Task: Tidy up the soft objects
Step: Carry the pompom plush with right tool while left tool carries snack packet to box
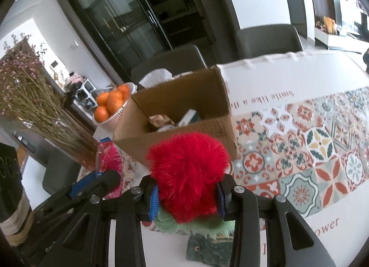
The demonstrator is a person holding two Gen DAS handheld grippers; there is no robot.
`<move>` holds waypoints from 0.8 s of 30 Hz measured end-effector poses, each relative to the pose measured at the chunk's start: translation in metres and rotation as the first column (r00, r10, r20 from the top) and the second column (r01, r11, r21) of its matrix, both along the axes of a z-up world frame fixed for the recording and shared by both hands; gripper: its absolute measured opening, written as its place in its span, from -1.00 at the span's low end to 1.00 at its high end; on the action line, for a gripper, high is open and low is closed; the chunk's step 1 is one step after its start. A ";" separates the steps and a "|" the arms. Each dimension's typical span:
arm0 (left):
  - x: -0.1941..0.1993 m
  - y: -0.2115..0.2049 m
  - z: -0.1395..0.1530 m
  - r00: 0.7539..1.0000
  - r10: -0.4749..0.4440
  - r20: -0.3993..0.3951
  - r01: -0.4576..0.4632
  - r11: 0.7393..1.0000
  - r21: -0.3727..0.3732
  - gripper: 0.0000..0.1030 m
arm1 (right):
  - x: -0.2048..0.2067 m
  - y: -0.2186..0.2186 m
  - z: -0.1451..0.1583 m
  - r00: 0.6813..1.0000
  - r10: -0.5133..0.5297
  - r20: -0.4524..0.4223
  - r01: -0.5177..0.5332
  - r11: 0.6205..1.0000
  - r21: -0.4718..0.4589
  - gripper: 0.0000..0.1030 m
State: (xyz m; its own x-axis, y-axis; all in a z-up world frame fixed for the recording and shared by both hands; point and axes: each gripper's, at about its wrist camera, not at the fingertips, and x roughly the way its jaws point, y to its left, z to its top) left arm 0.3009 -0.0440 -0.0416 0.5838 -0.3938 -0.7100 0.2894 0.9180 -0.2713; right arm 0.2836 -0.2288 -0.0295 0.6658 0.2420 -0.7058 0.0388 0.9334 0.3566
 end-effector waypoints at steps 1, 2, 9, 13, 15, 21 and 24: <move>0.000 0.001 0.004 1.000 0.002 0.012 -0.002 1.000 0.000 -0.29 | 0.000 0.000 0.002 1.000 0.000 0.008 0.000 1.000 -0.002 -0.24; 0.000 0.002 0.006 1.000 0.003 0.018 -0.003 1.000 -0.001 -0.29 | 0.001 0.002 0.006 1.000 0.002 0.019 -0.002 1.000 -0.006 -0.24; 0.004 0.008 0.024 0.997 0.011 0.070 -0.011 1.000 0.001 -0.29 | 0.007 0.008 0.024 0.997 0.014 0.074 -0.012 1.000 -0.020 -0.24; 0.008 0.010 0.033 0.996 0.013 0.091 -0.013 1.000 0.001 -0.29 | 0.010 0.010 0.035 0.994 0.019 0.103 -0.015 0.999 -0.034 -0.24; 0.010 0.011 0.037 0.995 0.013 0.102 -0.013 1.000 -0.001 -0.29 | 0.013 0.011 0.040 0.993 0.019 0.118 -0.015 0.999 -0.041 -0.24; 0.017 0.012 0.045 0.991 0.018 0.129 -0.018 1.000 0.002 -0.29 | 0.022 0.013 0.053 0.987 0.025 0.158 -0.015 0.998 -0.065 -0.24; 0.022 0.013 0.051 0.990 0.017 0.142 -0.018 1.000 0.007 -0.29 | 0.027 0.014 0.060 0.984 0.031 0.175 -0.018 0.997 -0.076 -0.24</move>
State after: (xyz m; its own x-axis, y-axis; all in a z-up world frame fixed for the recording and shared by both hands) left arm 0.3231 -0.0314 0.0089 0.6858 -0.3773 -0.6224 0.3081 0.9252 -0.2213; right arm 0.3106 -0.2143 0.0309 0.7755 0.2120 -0.5947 -0.0420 0.9572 0.2864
